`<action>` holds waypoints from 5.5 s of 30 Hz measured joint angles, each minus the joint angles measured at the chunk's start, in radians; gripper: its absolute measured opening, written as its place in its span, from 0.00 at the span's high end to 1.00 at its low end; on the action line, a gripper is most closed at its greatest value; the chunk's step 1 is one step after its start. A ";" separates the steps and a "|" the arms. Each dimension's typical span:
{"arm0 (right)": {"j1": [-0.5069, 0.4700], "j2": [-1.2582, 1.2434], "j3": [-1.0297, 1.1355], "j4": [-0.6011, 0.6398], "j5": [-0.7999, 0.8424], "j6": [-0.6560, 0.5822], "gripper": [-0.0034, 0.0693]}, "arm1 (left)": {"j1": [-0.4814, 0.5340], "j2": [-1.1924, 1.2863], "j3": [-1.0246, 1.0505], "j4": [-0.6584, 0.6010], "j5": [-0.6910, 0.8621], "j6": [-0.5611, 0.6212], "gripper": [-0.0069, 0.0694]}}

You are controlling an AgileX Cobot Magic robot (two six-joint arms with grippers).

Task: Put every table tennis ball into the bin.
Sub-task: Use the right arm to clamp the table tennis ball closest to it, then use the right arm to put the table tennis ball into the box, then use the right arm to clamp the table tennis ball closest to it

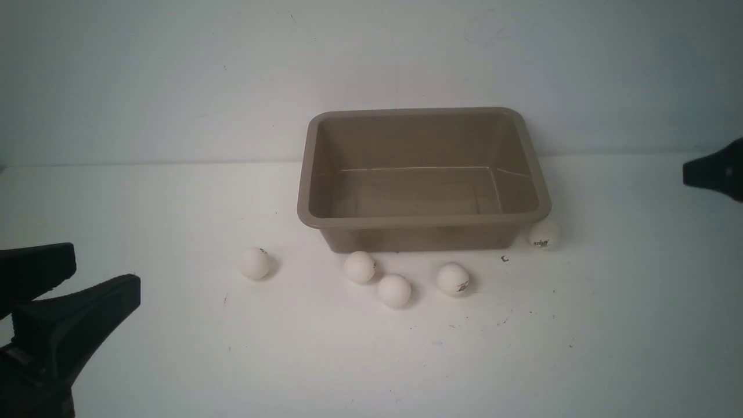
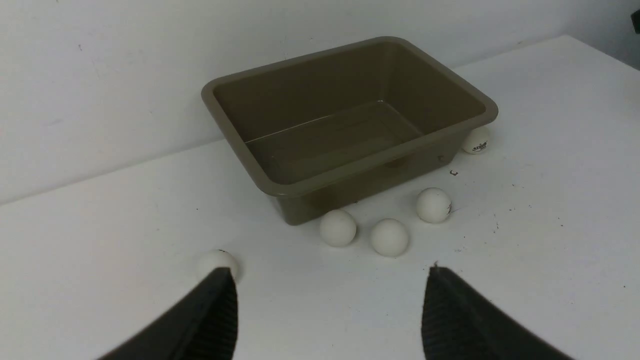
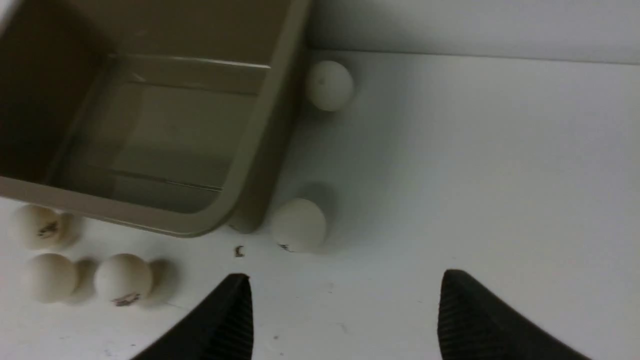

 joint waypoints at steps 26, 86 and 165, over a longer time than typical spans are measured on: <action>0.238 0.476 -0.437 -0.373 0.135 -0.064 0.35 | 0.000 0.000 0.000 0.002 0.008 0.005 0.32; 0.361 0.644 -0.439 -0.299 -0.121 -0.263 0.47 | 0.000 0.000 0.000 0.002 0.023 0.050 0.32; 0.109 0.627 -0.439 0.393 0.144 -0.902 0.32 | 0.000 0.000 0.000 0.011 0.116 0.037 0.32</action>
